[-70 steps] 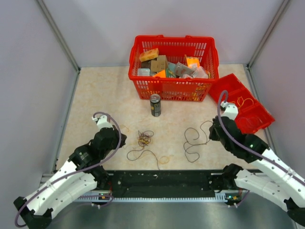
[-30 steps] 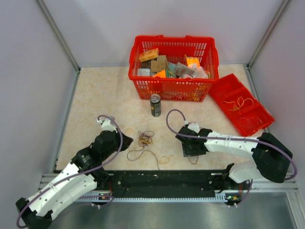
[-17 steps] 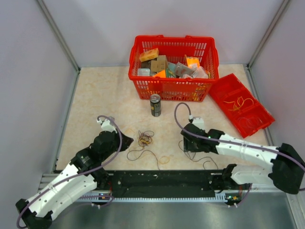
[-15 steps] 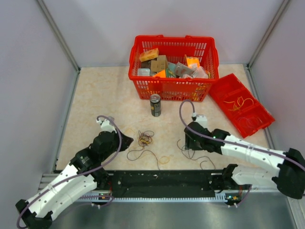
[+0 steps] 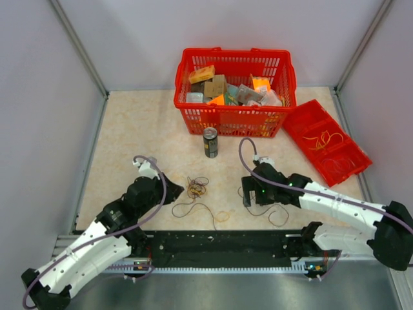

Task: Untangle the cables

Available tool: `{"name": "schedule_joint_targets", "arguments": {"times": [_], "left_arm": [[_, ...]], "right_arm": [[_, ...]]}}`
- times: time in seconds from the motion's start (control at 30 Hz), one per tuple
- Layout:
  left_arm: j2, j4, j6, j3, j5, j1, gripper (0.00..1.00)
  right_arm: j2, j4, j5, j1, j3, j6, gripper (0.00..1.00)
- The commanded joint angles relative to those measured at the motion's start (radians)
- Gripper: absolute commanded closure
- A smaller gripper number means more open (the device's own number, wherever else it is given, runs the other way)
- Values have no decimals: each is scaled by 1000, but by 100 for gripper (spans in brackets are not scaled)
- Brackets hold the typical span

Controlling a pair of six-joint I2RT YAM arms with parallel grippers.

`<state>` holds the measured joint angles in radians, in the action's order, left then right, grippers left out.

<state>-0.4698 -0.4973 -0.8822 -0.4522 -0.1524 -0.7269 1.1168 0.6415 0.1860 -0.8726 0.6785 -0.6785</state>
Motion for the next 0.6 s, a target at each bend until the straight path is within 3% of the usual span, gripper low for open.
{"name": "schedule_joint_targets", "arguments": {"times": [0.0,0.17,0.23,0.4,0.57], "left_arm": [[-47,98,38,-5,83,6,65],[-79,164,55,1,148,3,40],[-84,186,60,7,183,4,34],[-82,189,65,14,192,4,31],[-60,164,60,17,201,4,30]], "right_arm": [[-127,-115,-121,-16,-22,57,1],[-189,-144,-302,-12,-19,22,1],[-195,-93,-246,-11,-7,-10,1],[-143,15,108,72,18,6,1],[-37,-88,125,208,16,69,1]]}}
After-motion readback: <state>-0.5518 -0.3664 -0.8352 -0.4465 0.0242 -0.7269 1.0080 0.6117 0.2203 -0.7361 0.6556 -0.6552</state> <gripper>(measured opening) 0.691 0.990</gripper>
